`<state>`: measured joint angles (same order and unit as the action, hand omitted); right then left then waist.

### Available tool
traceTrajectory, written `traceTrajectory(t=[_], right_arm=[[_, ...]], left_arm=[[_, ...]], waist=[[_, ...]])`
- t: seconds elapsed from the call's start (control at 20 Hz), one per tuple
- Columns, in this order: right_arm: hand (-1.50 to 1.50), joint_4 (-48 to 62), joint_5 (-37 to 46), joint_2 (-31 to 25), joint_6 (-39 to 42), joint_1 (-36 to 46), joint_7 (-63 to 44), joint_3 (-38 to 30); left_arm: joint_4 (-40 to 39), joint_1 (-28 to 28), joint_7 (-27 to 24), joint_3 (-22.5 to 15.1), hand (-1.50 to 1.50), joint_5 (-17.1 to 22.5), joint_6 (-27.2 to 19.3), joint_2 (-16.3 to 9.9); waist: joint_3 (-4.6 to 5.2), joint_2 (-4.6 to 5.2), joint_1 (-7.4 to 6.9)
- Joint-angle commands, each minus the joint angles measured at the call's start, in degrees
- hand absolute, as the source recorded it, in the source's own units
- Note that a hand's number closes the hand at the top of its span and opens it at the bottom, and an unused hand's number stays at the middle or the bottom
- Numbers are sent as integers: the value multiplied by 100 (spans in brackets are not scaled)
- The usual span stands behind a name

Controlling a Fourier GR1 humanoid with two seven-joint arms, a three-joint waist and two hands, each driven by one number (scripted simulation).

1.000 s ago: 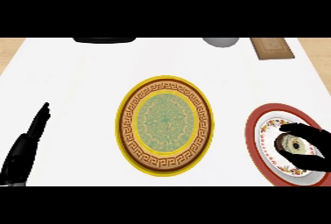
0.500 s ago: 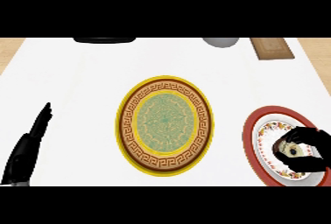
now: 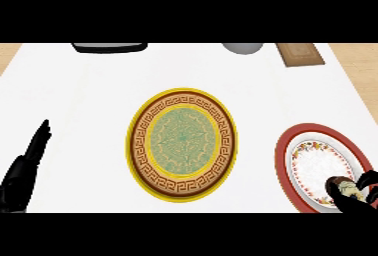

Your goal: Pick the cupcake from the plate and place it in the plate

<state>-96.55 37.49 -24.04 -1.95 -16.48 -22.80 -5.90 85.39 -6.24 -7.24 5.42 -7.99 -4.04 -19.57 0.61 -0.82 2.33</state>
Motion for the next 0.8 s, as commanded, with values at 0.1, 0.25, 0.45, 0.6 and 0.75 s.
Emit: traceTrajectory(t=[0.1, 0.25, 0.45, 0.6, 0.75], right_arm=[[150, -2249, 1369, 458, -902, -1354, -936, 356], [150, -3235, 2217, 495, -993, -1405, -1299, 591], [150, -4576, 2928, 601, -823, -1522, -1353, 1229], [150, -5007, 3230, 716, -719, -1446, -1243, 2016], [150, -5150, 3412, 838, -415, -1005, -1526, 2718]], left_arm=[[179, -123, 86, -20, 0, 22, 47, 29], [-55, -99, -131, -135, 0, -113, 37, 91], [-61, -58, -165, -49, 0, -37, 177, -25], [303, -72, 110, -58, 0, -8, 190, -29], [118, -56, -98, -59, 0, -29, 207, -6]], waist=[[-38, 7, 44], [-28, 33, -1], [-35, 47, -107], [-46, 45, -201], [-35, 62, -245]])
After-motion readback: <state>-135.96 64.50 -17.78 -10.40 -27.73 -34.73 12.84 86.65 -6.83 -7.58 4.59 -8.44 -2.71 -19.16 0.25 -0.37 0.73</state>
